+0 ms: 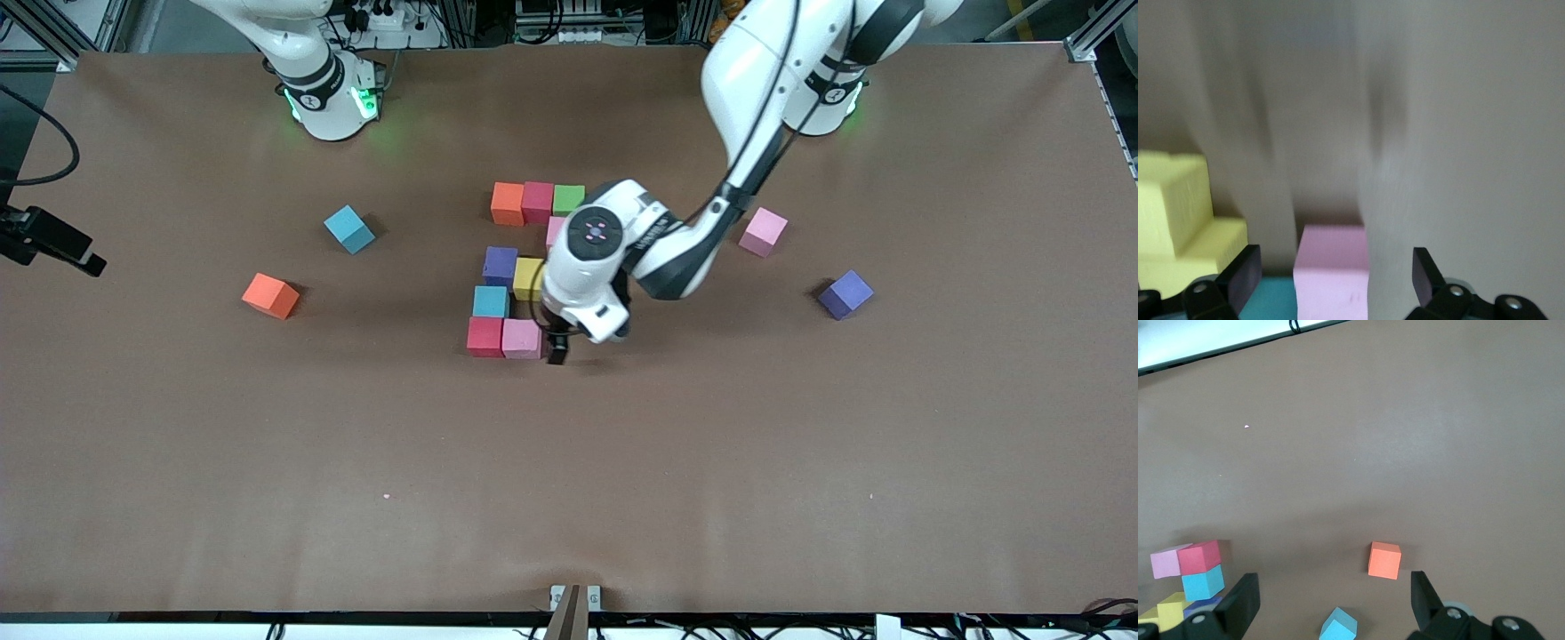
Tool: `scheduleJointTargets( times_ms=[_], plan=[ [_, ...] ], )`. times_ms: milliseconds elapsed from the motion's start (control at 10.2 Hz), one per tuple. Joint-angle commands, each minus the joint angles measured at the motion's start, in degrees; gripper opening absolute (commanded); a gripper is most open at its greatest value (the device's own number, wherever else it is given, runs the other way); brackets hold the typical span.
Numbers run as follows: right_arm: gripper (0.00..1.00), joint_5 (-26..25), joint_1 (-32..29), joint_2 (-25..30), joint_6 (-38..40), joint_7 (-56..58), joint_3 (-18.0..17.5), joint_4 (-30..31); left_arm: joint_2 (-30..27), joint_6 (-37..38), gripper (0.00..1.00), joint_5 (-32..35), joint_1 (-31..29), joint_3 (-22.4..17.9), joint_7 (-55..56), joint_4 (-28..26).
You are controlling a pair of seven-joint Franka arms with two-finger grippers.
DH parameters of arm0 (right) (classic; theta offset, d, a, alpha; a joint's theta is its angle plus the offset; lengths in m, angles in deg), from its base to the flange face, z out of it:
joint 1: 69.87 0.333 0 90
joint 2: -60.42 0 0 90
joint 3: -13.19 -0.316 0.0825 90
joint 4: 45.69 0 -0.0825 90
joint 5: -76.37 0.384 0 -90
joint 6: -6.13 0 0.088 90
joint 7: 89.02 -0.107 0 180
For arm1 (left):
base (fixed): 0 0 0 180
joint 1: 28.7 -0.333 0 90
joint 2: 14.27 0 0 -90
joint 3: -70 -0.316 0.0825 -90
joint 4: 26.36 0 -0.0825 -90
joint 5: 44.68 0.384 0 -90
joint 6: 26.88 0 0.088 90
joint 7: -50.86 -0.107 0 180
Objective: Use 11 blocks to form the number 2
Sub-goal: 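Open the left gripper and move it toward the purple cube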
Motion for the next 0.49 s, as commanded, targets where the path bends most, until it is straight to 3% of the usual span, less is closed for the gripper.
scheduleJointTargets(
  times_ms=[0,391],
  plan=[
    [1.0,-0.92,-0.72,-0.56,1.02,0.44,-0.8,-1.26,-11.32,0.28,1.0,-1.28,-4.73,0.15,-4.26,-15.23],
    [1.0,-3.73,-0.72,-0.56,2.17,0.53,-0.97,-1.26,-12.66,7.89,1.0,0.04,-15.53,-0.29,-8.75,-20.2]
  ],
)
